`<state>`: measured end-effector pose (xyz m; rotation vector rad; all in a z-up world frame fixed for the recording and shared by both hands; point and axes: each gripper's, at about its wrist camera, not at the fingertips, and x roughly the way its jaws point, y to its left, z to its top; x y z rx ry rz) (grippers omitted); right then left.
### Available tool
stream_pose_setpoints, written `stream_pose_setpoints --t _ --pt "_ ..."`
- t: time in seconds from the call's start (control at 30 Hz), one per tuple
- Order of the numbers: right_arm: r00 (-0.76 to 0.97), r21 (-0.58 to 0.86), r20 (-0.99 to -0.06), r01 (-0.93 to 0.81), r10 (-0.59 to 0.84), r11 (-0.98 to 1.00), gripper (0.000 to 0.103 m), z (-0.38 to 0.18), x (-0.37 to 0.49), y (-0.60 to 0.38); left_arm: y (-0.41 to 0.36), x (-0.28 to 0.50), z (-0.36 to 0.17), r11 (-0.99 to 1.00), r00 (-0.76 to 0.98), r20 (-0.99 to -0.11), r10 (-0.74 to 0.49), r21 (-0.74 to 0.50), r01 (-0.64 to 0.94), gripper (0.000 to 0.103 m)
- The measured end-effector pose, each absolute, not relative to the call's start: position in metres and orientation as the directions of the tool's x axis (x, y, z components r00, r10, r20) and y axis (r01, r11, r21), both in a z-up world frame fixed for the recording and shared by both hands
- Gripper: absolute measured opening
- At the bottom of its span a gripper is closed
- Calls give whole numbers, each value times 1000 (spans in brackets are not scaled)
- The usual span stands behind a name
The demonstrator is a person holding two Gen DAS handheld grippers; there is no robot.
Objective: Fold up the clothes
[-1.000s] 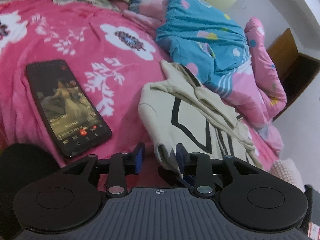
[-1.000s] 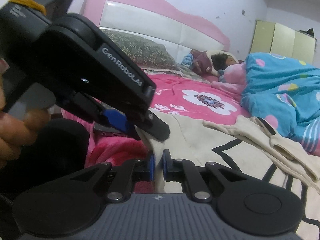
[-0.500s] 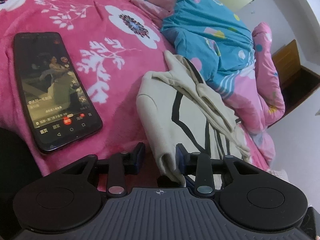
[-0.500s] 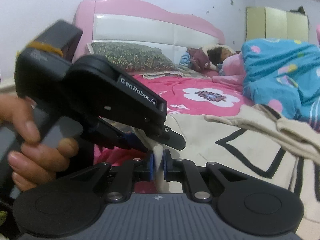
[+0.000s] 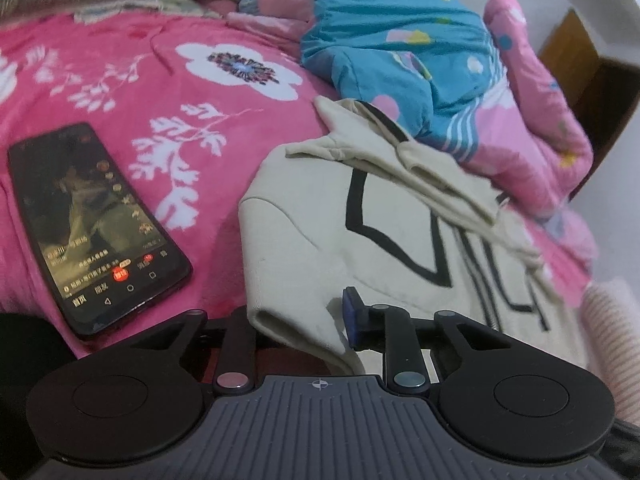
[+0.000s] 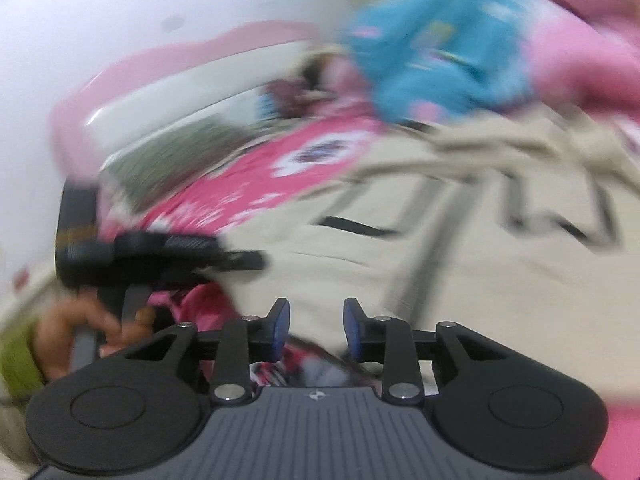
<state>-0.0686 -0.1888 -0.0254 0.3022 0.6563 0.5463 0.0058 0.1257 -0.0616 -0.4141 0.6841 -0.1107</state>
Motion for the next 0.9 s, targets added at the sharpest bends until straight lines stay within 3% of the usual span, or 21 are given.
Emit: stream_pose_setpoints --t 0.3,0.67,0.9 --pt "751 703 -561 209 349 680 33 -62 -98 -315 98 6 -60 979 765 -633 -118 -201 -15 22" --pt "812 843 -481 327 330 426 32 -96 -87 -341 89 7 -59 989 757 -648 -78 -145 -23 23" --pt "827 865 -456 323 330 384 32 -105 -75 -341 86 7 -59 990 758 -649 -67 -140 -32 23"
